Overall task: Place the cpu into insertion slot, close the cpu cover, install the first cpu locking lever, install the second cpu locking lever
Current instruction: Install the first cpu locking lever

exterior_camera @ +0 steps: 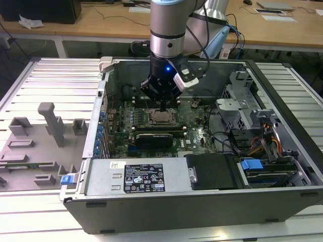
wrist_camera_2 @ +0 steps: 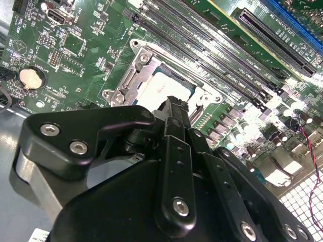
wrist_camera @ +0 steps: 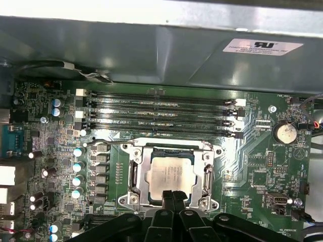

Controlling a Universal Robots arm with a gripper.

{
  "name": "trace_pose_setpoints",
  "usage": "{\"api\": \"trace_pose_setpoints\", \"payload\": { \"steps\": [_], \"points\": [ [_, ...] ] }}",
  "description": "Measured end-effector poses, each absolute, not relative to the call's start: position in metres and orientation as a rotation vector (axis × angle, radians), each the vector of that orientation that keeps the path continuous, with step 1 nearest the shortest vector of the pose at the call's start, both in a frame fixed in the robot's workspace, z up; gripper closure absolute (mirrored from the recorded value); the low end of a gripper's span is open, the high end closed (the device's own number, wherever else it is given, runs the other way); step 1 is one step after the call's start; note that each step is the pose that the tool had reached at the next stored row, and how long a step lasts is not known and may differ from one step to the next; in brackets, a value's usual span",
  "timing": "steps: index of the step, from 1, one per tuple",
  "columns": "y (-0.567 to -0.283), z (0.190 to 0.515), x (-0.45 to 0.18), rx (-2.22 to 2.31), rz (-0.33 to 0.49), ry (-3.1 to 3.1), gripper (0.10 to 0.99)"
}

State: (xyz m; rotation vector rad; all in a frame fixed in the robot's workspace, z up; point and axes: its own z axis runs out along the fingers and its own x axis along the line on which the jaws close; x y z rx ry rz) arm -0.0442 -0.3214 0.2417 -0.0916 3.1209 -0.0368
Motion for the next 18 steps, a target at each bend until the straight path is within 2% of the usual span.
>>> {"api": "trace_pose_setpoints", "payload": {
  "steps": [5,18],
  "points": [
    [-0.321,0.242,-0.044,-0.091,-0.024,3.121,0.98],
    [-0.321,0.271,-0.044,-0.091,-0.024,3.111,0.98]
  ]
}}
